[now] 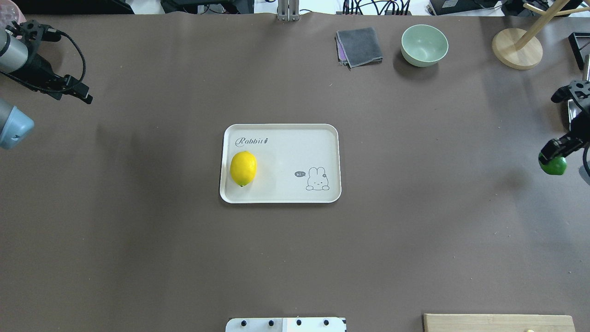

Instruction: Place all lemons on tray

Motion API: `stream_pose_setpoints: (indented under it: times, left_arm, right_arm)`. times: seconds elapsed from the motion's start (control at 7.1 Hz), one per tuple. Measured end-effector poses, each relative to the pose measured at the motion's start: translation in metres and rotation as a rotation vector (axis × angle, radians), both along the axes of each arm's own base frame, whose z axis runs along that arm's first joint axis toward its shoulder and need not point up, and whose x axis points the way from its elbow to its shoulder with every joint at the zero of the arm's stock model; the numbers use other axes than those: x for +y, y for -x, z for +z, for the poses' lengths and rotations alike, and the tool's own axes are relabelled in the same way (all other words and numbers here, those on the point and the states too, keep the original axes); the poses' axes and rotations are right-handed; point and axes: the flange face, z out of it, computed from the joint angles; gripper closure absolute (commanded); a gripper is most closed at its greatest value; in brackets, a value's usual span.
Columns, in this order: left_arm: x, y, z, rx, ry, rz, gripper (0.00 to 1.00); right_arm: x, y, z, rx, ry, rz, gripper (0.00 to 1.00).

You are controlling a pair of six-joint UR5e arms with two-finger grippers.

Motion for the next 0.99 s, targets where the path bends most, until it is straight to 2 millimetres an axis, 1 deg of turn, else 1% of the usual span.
stream_pose_setpoints:
  times: [0.14, 0.28, 0.42, 0.56, 0.7, 0.85, 0.99]
  left_arm:
    - [0.000, 0.000, -0.001, 0.002, 0.001, 0.000, 0.02]
    - [0.000, 0.000, -0.001, 0.003, 0.001, 0.000, 0.02]
    - [-0.001, 0.000, -0.003, 0.004, 0.000, -0.001, 0.02]
    - [-0.001, -0.001, -0.005, 0.005, 0.000, -0.002, 0.02]
    - [-0.002, -0.001, -0.007, 0.007, -0.002, -0.002, 0.02]
    - [-0.002, -0.001, -0.008, 0.008, -0.003, -0.002, 0.02]
    - [-0.002, -0.001, -0.008, 0.009, -0.005, -0.002, 0.02]
  right_arm:
    - [-0.023, 0.020, -0.049, -0.008, 0.011, 0.023, 1.00]
    - [-0.039, 0.049, -0.097, -0.019, 0.022, 0.049, 1.00]
    - [-0.049, 0.083, -0.142, -0.031, 0.037, 0.083, 1.00]
    - [-0.055, 0.118, -0.186, -0.045, 0.051, 0.117, 1.00]
    - [-0.053, 0.158, -0.228, -0.049, 0.056, 0.145, 1.00]
    - [-0.043, 0.205, -0.266, -0.040, 0.049, 0.169, 1.00]
    - [-0.029, 0.248, -0.298, -0.034, 0.041, 0.186, 1.00]
